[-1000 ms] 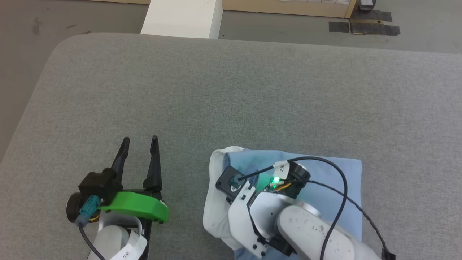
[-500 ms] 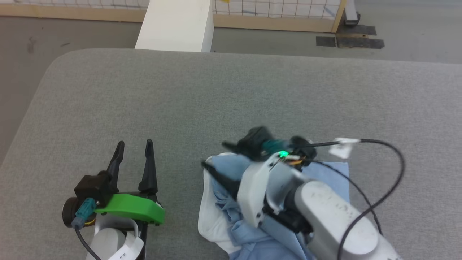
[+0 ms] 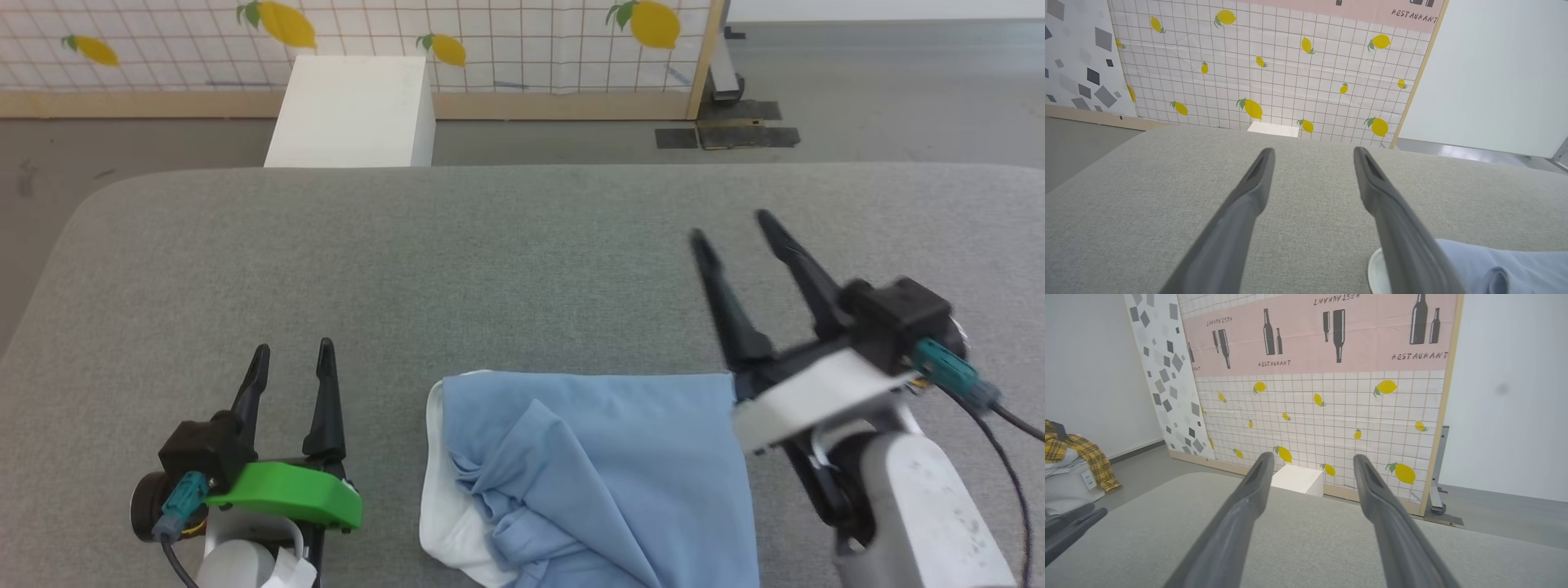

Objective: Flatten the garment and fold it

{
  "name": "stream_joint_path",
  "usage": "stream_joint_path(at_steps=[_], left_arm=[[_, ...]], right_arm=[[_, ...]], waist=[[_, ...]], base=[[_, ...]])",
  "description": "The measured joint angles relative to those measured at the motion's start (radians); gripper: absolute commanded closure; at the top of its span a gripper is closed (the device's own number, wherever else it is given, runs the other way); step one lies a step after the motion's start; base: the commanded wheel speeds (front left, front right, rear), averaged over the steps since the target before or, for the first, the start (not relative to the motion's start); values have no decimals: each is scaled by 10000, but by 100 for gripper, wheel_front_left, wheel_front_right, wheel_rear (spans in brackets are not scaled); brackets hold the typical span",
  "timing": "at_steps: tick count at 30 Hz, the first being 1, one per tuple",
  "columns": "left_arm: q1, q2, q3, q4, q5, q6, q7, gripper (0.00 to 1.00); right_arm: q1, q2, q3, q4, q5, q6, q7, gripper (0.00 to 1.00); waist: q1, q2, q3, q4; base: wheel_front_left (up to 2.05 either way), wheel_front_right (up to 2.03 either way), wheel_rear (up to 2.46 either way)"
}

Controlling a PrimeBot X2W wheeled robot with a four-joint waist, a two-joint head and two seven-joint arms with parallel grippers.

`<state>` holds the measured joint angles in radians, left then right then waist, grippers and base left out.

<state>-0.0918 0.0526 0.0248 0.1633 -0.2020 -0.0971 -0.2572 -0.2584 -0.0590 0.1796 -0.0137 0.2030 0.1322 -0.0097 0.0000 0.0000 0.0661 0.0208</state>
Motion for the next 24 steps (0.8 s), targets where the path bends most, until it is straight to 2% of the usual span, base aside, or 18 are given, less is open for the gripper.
stream_joint_path(at_steps=[6,11,13,16,20,24], left_arm=[[105,0,27,-69,31,0,0,0],[117,0,2,-132,31,0,0,0],[117,0,-10,-138,31,0,0,0],[116,0,-8,-146,31,0,0,0],[113,0,-4,-153,31,0,0,0],[109,0,10,-174,31,0,0,0]], right_arm=[[1177,-274,-1197,-42,-232,0,-188,0],[1708,-537,-1666,15,69,0,-134,0],[1855,-502,-1870,203,890,0,123,0],[1993,-332,-2207,550,2926,0,959,0],[2043,-140,-2780,1185,5860,-2,2911,0],[2182,0,-3405,1983,7720,-2,5074,0]], waist=[[-1,0,-211,-266],[-1,0,-233,-381],[-1,0,-189,-388],[-1,0,-110,-384],[0,0,7,-343],[-1,0,103,-280]], base=[[0,0,0],[0,0,0],[0,0,0],[0,0,0],[0,0,0],[0,0,0]])
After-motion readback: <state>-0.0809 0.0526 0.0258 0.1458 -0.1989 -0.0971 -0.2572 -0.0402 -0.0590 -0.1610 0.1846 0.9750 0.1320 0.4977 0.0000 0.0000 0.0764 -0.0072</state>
